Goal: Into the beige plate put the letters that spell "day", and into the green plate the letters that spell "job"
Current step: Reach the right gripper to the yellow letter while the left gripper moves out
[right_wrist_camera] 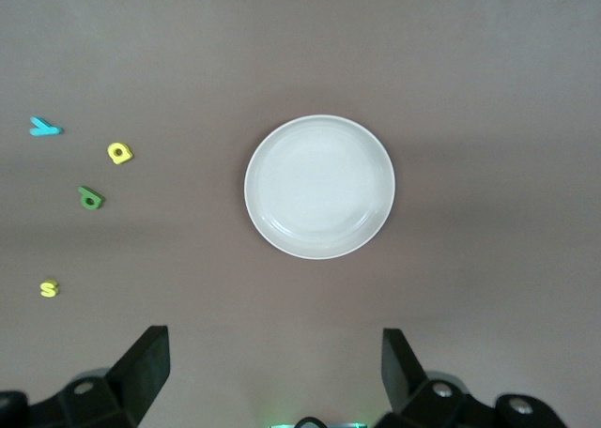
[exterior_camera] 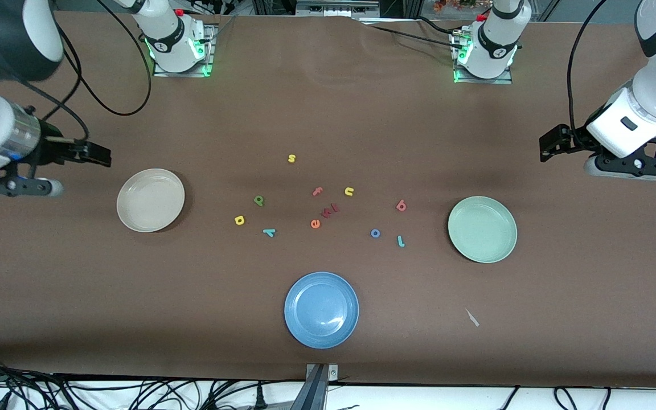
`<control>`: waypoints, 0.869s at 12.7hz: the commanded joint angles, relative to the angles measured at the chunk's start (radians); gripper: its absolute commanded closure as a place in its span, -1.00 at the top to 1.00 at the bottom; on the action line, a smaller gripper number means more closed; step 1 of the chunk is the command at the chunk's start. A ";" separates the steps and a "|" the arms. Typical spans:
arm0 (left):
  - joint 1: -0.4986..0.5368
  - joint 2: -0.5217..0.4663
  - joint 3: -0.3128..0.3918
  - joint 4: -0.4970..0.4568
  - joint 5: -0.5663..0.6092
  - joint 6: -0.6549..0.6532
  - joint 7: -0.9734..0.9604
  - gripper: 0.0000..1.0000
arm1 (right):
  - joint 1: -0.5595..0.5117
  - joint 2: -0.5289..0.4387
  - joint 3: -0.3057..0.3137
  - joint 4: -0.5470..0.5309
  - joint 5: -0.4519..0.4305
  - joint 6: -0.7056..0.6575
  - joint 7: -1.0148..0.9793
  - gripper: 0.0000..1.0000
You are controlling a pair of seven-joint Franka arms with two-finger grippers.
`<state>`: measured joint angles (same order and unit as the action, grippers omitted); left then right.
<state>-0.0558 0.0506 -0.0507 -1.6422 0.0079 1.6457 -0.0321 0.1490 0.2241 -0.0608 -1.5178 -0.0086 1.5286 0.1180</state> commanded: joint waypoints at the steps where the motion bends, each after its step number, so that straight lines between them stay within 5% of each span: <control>1: 0.005 -0.003 -0.005 0.005 0.009 -0.007 0.020 1.00 | 0.017 0.069 0.030 0.025 -0.002 0.017 -0.001 1.00; 11: -0.038 0.049 -0.009 0.019 0.011 -0.007 0.026 1.00 | 0.164 0.221 0.047 -0.119 0.176 0.442 0.417 1.00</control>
<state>-0.0771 0.0761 -0.0596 -1.6429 0.0079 1.6458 -0.0261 0.3043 0.4573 -0.0128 -1.5718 0.1275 1.8814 0.4843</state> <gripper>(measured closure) 0.000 0.000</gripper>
